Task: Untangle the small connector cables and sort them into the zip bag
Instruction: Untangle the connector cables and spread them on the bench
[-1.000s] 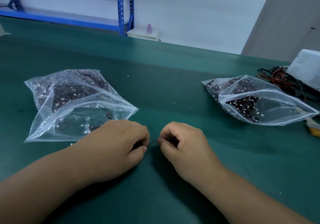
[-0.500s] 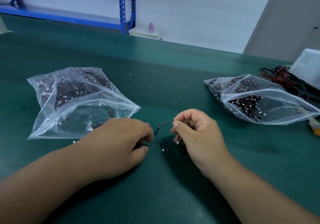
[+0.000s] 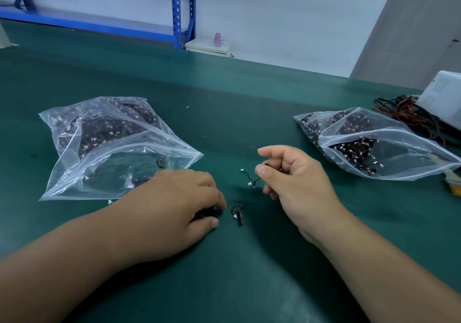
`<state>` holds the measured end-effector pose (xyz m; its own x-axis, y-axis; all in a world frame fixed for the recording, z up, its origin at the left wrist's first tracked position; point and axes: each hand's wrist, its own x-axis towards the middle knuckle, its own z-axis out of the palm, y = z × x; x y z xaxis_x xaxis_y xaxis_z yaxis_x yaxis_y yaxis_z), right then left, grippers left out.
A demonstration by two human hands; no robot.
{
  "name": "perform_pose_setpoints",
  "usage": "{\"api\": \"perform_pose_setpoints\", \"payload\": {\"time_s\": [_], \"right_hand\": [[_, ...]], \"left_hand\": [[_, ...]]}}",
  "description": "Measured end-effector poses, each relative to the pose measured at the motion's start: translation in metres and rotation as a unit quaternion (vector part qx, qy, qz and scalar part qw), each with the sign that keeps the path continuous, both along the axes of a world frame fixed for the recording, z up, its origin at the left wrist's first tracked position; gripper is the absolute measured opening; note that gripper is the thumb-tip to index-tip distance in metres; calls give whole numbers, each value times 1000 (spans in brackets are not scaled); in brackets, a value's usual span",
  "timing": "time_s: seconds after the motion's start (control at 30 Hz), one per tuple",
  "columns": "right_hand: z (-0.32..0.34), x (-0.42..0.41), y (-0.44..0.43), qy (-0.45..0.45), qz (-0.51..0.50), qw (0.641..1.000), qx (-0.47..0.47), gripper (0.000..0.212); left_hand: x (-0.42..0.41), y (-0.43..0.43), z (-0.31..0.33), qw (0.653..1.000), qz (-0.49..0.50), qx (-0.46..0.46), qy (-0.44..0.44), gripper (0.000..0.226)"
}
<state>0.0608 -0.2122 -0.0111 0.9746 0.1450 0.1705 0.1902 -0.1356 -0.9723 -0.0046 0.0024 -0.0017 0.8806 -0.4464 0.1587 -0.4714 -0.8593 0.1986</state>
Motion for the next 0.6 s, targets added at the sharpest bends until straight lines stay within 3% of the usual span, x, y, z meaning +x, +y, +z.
{"api": "perform_pose_setpoints", "payload": {"time_s": [0.37,0.6], "right_hand": [[0,13,-13,8,-100,993,-56,11],[-2,8,-13,-42,-136,978,-149,32]], "left_hand": [[-4,-2,0,995,-81,55,13,59],[-2,1,-2,997,-68,31,17,62]]}}
